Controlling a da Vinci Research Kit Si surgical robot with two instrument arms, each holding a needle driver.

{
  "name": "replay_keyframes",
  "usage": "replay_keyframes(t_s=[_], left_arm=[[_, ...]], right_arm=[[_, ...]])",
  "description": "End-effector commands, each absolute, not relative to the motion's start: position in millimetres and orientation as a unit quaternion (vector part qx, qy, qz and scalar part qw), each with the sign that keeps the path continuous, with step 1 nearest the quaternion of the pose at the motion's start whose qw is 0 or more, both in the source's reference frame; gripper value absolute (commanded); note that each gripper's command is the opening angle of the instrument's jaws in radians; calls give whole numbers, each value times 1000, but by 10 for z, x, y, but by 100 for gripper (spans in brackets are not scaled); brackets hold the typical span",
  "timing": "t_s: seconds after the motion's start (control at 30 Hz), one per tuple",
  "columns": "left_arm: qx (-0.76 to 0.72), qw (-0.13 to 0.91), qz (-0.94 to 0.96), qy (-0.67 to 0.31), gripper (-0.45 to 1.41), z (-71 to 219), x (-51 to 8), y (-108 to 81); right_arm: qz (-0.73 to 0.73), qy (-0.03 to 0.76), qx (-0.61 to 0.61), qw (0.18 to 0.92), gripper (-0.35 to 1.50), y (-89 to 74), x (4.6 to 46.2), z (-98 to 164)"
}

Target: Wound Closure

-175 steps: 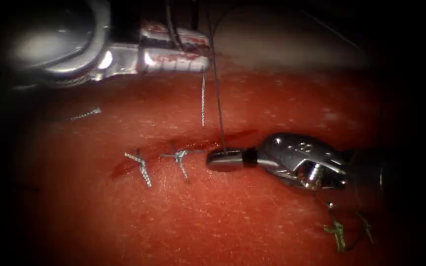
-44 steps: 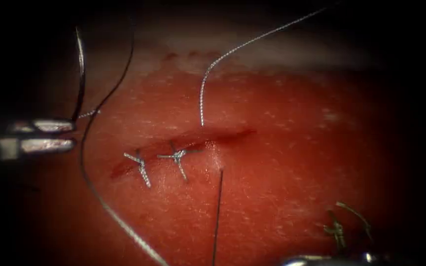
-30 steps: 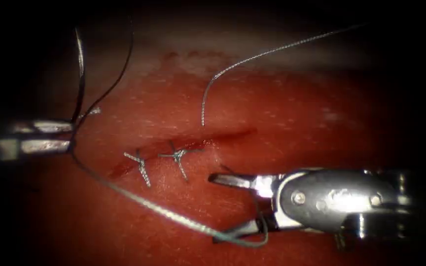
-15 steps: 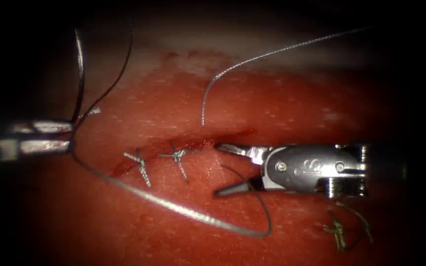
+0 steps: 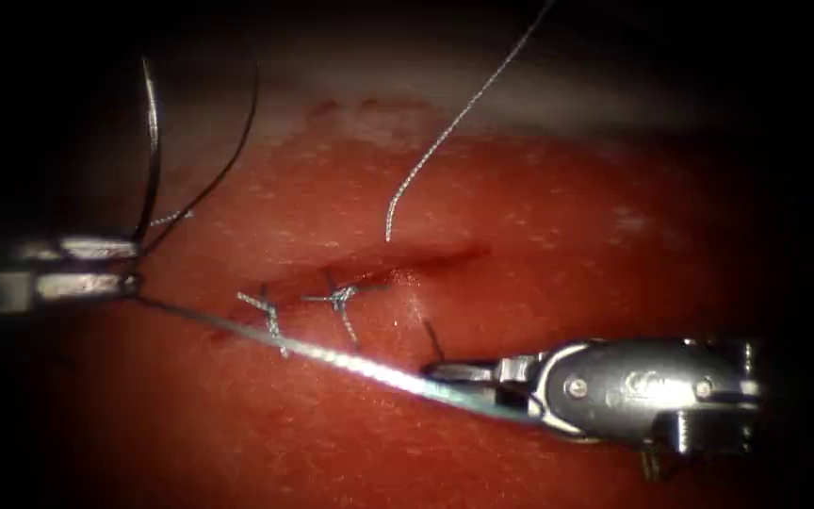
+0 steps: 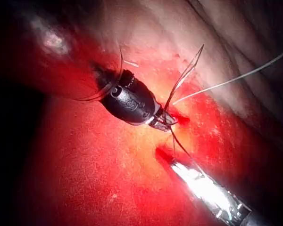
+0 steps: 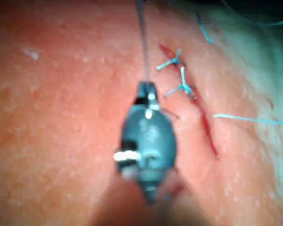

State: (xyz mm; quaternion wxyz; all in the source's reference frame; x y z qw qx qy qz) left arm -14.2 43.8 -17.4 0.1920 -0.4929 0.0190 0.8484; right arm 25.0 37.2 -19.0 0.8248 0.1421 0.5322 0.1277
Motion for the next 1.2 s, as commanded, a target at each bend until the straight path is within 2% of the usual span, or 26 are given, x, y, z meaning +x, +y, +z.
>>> replay_keyframes(t_s=[0.03,0.33,0.37,0.43,0.47,0.5,1.03,1.2], left_arm=[[-493,192,848,18,-35,-166,-147,433],[-493,193,848,19,-35,-165,-148,432],[-493,193,848,19,-35,-165,-149,432],[-493,192,848,18,-35,-165,-149,432],[-493,192,848,18,-35,-165,-149,432],[-493,192,848,18,-35,-165,-149,432],[-492,191,849,17,-35,-164,-148,431],[-492,191,849,17,-35,-164,-148,432]], right_arm=[[124,536,153,821,-35,354,260,-211],[88,548,172,814,-35,308,282,-275],[89,547,167,815,2,309,283,-275],[114,546,126,820,119,318,284,-270],[119,543,117,823,133,324,283,-266],[122,541,112,824,138,332,280,-258],[145,494,37,857,141,402,262,-114],[144,495,34,856,128,403,251,-96]])
